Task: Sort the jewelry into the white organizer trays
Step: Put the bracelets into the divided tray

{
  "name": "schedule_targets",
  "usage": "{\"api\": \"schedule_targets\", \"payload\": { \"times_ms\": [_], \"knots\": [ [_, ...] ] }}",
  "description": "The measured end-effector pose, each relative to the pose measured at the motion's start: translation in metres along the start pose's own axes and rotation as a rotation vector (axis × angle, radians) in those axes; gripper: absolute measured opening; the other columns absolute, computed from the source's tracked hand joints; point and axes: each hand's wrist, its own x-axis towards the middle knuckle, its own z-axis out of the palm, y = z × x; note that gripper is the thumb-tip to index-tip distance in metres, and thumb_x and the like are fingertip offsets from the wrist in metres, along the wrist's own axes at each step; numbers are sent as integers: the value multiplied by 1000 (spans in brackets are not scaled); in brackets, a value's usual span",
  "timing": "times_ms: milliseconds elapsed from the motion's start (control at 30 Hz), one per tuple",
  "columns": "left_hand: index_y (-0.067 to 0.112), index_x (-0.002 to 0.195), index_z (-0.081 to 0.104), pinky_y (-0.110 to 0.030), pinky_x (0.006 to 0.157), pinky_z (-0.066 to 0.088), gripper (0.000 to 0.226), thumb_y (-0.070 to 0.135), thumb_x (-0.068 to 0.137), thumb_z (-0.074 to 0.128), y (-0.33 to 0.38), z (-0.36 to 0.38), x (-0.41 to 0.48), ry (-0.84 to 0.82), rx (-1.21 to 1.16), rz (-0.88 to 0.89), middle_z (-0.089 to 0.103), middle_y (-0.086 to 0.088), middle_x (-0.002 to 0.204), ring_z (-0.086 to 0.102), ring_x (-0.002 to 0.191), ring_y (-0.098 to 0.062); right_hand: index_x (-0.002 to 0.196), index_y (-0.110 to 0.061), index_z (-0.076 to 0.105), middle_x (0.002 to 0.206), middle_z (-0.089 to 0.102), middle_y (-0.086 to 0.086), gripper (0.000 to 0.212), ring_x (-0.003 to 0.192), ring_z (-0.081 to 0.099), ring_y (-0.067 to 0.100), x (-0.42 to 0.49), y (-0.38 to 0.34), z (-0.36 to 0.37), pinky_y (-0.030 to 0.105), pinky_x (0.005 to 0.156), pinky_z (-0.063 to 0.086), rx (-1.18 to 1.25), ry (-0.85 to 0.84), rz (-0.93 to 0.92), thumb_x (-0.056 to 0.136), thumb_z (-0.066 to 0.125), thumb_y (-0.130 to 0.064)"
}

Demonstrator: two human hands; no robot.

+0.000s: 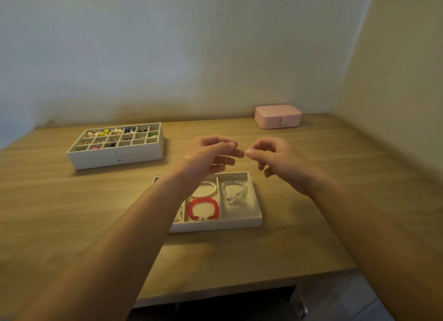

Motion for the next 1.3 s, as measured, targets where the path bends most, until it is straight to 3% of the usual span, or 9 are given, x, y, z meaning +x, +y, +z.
{"api": "schedule_targets", "payload": {
  "times_ms": [67,200,333,433,600,700,900,1067,1300],
  "knots": [
    [11,105,66,-32,77,50,11,15,99,57,4,0,-2,-46,-41,-3,76,-10,102,67,87,-20,115,-26,62,110,64,-4,17,93,63,13,1,2,1,30,75,56,22,-4,25,98,64,-26],
    [14,96,61,-31,72,46,13,13,100,49,7,2,-6,-159,-143,-13,72,-11,100,64,85,-21,138,-32,54,127,65,-1,46,114,65,19,1,9,7,43,95,56,218,-265,123,96,64,-16],
    [16,90,58,-28,71,49,17,15,99,44,7,-1,-10,-258,-213,-48,72,-6,94,65,85,-19,119,-16,65,101,75,-2,20,96,70,19,-2,11,11,38,86,55,335,-265,112,99,63,-14],
    [17,88,57,-27,70,51,16,17,99,45,6,-4,-12,-223,-149,-56,73,-6,98,64,83,-17,105,-8,66,84,73,-1,9,81,67,17,-3,11,7,33,76,55,369,-203,102,96,65,-10],
    [13,95,59,-30,72,48,10,21,97,53,-5,-9,-13,-88,13,-88,76,-10,98,64,82,-18,105,-10,72,89,75,4,12,86,69,16,-6,12,2,35,81,56,318,-163,82,93,70,-10],
    [10,99,62,-32,77,48,12,21,94,62,-12,-13,-14,-83,96,-79,76,-11,101,64,86,-19,116,-14,69,99,76,14,29,89,72,22,-7,10,5,40,86,60,351,-141,98,89,74,-5],
    [8,91,60,-29,68,52,18,-6,84,70,-19,-19,-16,-31,11,-44,75,-19,97,69,87,-26,126,-19,64,101,77,8,52,101,73,30,-6,10,6,46,88,61,394,-129,116,82,77,5],
    [6,96,60,-24,63,55,22,-12,84,67,-18,-21,-16,-17,-28,-50,75,-18,96,70,81,-23,123,-18,66,110,71,11,48,98,72,26,-8,6,5,42,86,62,362,-161,120,82,78,5],
    [8,99,64,-33,74,56,26,-8,80,74,-20,-21,-17,-62,125,-74,75,-10,91,68,83,-22,112,-10,71,86,74,5,26,74,71,17,-12,3,-2,34,73,61,143,-297,135,86,77,-6]
  ]
}}
